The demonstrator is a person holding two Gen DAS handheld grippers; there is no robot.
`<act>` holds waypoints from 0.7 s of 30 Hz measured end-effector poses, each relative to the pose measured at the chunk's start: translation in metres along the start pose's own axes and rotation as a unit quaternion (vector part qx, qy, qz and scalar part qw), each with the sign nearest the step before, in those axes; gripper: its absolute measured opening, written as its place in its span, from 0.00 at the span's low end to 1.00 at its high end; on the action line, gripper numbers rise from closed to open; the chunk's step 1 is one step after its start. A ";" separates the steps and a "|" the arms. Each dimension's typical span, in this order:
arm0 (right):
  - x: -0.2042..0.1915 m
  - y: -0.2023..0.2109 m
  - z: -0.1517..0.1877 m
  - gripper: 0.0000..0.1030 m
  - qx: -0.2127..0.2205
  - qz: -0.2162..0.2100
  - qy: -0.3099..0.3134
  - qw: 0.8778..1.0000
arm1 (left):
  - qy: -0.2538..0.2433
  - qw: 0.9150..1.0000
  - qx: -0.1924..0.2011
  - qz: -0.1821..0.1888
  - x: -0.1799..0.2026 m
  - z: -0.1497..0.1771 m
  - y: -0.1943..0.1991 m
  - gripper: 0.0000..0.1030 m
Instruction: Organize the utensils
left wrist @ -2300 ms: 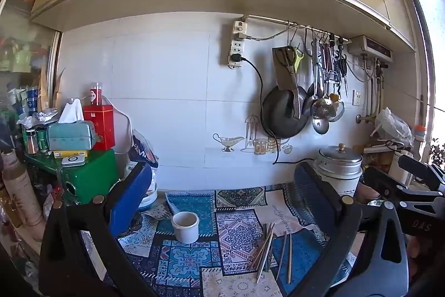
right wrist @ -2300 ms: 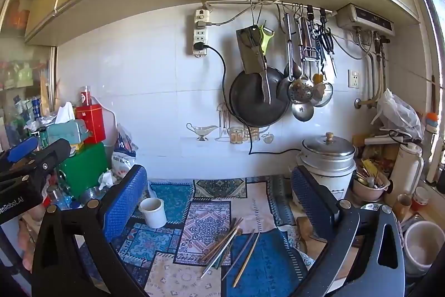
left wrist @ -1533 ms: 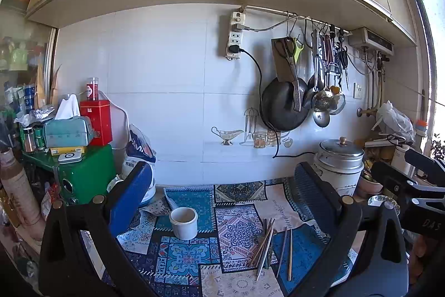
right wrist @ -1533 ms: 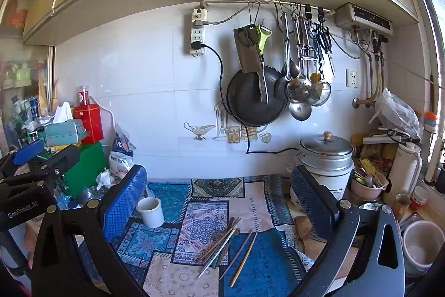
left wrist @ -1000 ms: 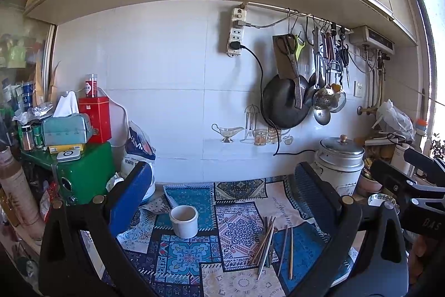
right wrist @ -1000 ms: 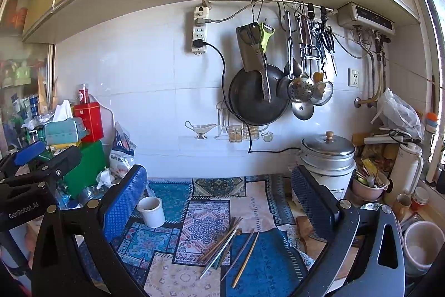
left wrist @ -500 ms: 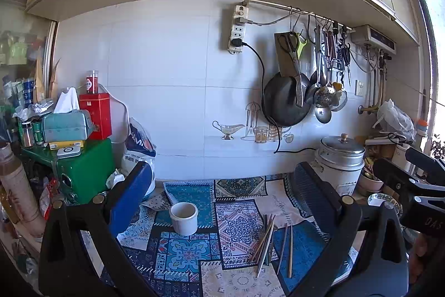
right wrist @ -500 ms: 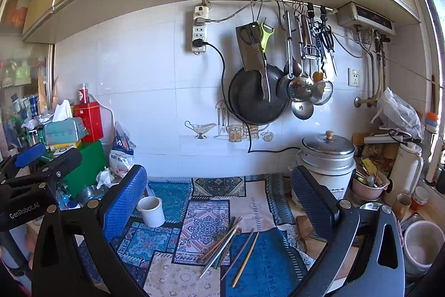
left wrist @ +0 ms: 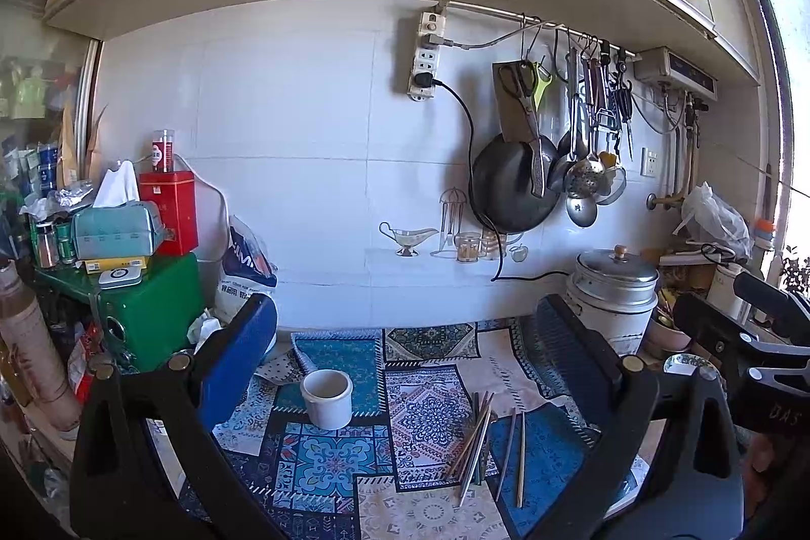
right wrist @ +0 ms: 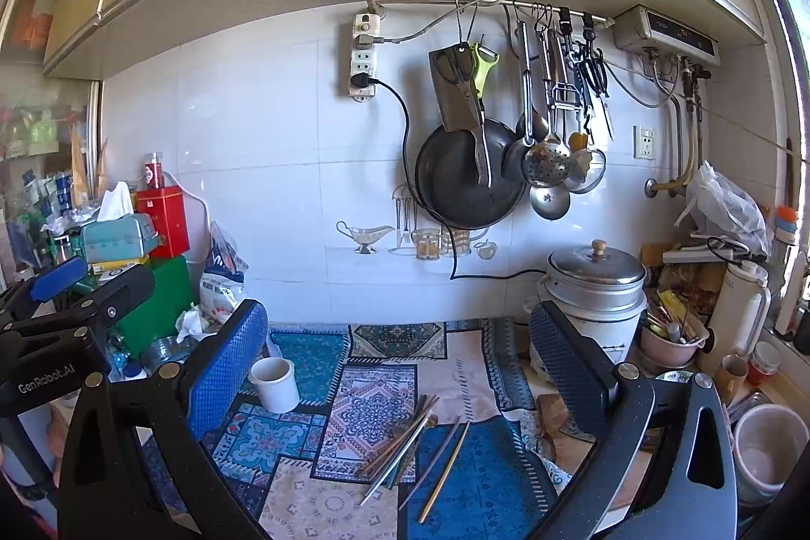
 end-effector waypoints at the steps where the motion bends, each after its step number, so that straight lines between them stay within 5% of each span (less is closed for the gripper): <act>1: 0.000 0.000 0.000 1.00 0.000 0.000 0.000 1.000 | 0.000 1.000 0.001 0.000 0.001 0.000 0.000 1.00; 14: 0.011 -0.005 0.003 1.00 -0.006 0.005 -0.005 1.000 | -0.002 1.000 -0.006 0.007 0.011 0.002 -0.008 1.00; 21: 0.028 -0.025 0.023 1.00 -0.040 0.028 -0.003 0.999 | -0.006 0.999 -0.044 0.010 0.013 0.021 -0.036 1.00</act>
Point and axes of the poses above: each gripper's, at about its wrist camera, not at the fingertips, and y roughly against the way its jaws point, x to its right, z to its underside, the point moved 10 cm from there along -y, roughly the way its jaws point, and after that the axes turned 6 degrees about y, right-handed, at the moved point
